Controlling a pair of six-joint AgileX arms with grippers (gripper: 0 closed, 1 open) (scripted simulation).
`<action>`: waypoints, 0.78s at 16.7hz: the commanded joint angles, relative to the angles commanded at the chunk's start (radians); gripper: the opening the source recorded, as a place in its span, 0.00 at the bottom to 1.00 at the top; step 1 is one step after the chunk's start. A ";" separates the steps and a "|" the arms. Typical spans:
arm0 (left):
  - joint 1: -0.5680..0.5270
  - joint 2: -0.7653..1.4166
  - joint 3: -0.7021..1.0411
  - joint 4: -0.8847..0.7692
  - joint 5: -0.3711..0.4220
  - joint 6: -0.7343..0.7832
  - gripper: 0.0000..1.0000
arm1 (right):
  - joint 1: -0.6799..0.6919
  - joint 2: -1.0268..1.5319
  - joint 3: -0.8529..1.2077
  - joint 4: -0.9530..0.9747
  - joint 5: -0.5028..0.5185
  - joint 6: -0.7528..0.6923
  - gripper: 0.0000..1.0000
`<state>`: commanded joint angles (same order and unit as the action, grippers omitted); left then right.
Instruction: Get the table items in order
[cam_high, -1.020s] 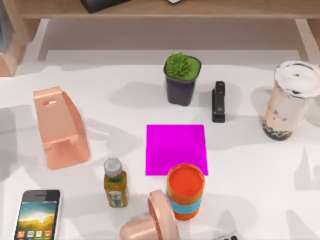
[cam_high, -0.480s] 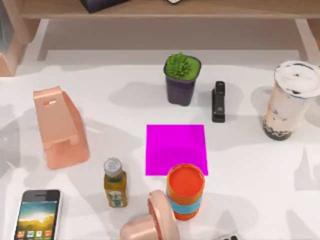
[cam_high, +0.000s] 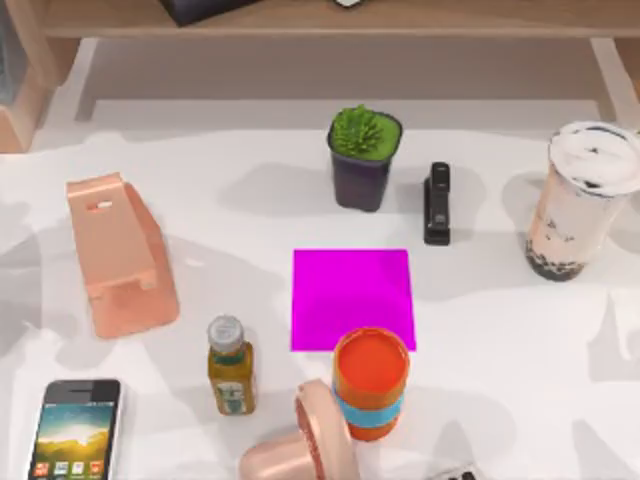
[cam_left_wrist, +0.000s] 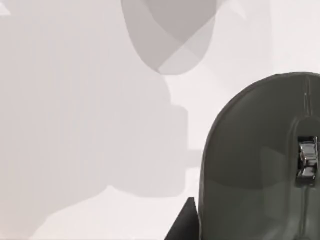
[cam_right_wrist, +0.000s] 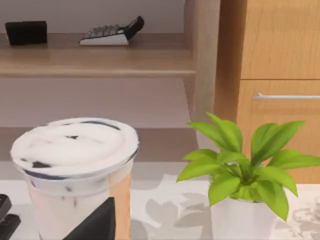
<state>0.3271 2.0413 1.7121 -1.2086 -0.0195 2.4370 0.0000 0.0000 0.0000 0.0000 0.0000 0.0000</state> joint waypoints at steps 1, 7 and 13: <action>-0.011 0.001 0.008 0.011 -0.009 -0.040 0.00 | 0.000 0.000 0.000 0.000 0.000 0.000 1.00; -0.135 0.013 0.090 0.082 -0.078 -0.504 0.00 | 0.000 0.000 0.000 0.000 0.000 0.000 1.00; -0.338 0.027 0.172 0.111 -0.121 -1.259 0.00 | 0.000 0.000 0.000 0.000 0.000 0.000 1.00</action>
<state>-0.0106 2.0683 1.8839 -1.0972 -0.1403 1.1778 0.0000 0.0000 0.0000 0.0000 0.0000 0.0000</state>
